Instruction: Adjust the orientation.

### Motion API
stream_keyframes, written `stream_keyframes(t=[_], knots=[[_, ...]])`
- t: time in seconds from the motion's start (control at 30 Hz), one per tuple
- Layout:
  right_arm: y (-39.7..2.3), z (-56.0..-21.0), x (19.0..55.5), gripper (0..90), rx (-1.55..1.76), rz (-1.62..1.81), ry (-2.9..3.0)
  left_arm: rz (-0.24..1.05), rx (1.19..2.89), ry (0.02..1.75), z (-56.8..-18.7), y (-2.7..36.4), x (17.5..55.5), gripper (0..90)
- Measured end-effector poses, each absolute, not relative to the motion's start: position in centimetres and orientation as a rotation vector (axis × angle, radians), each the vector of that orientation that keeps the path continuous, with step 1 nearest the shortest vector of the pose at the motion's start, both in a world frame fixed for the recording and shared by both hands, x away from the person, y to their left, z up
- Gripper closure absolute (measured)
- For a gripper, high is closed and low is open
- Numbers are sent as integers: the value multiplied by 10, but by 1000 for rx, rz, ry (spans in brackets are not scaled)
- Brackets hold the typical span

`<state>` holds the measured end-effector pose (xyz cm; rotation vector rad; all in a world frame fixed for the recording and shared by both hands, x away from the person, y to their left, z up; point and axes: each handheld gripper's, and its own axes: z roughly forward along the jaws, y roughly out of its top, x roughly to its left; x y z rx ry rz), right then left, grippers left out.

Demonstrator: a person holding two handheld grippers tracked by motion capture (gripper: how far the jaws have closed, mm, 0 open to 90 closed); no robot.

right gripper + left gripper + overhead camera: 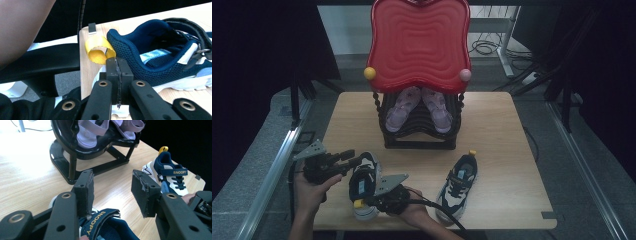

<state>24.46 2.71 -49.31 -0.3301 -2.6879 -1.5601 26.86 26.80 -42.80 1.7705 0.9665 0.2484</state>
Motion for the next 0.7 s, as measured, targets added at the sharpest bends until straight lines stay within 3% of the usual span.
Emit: stream_keyframes(t=[0.33,0.7], knots=[[39,-498,243,900,-327,-1583,-2661,248,1769,970,-428,271,267,527],[23,-509,250,900,-392,-1481,-2749,247,1777,963,-429,268,266,528]])
